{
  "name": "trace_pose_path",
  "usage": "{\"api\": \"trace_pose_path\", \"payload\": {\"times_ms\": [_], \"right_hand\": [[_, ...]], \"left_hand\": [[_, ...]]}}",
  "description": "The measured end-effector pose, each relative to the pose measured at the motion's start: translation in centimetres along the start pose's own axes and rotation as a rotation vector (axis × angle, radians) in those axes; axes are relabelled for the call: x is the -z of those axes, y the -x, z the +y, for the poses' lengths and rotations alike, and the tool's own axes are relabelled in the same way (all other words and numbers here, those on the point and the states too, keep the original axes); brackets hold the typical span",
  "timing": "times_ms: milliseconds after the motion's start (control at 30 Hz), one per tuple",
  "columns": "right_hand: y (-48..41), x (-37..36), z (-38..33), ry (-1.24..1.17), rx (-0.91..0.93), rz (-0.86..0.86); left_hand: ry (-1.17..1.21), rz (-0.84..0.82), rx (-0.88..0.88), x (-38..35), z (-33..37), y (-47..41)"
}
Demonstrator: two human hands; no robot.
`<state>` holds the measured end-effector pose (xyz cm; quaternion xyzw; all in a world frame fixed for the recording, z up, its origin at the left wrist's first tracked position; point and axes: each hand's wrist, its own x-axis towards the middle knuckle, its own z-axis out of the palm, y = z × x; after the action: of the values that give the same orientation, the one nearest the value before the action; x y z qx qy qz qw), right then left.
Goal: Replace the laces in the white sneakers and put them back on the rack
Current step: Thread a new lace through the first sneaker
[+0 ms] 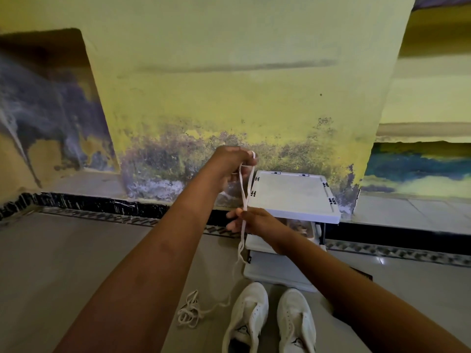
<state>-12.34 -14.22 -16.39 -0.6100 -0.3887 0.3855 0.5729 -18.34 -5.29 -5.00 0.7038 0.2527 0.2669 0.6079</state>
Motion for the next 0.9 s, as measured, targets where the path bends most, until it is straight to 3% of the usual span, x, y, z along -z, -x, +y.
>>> {"api": "trace_pose_path", "payload": {"times_ms": [100,233,367,567,633,733,900], "right_hand": [[0.3,1.2,0.8,0.108,-0.090,-0.042],[0.8,4.7,0.6,0.117,-0.168,0.196],[1.1,8.4,-0.3,0.042,-0.096,0.431],[1.9,10.9,-2.0,-0.075,-0.007,0.553],[2.2,11.5,-2.0,-0.057,0.002,0.547],[2.4,11.6,-1.7,-0.043,-0.010,0.491],[2.0,10.6,-1.3,0.036,-0.032,0.427]], "left_hand": [[0.181,0.125,-0.018,0.9,0.2,-0.6],[0.362,0.323,-0.019,2.6,0.0,-1.2],[0.385,0.410,0.010,3.7,-1.5,-1.8],[0.413,0.583,0.105,5.4,-4.9,-3.0],[0.388,0.547,0.160,5.6,-5.5,-2.9],[0.218,0.353,0.215,4.7,-5.7,-2.3],[0.076,0.188,0.175,2.8,-5.2,-1.8]]}}
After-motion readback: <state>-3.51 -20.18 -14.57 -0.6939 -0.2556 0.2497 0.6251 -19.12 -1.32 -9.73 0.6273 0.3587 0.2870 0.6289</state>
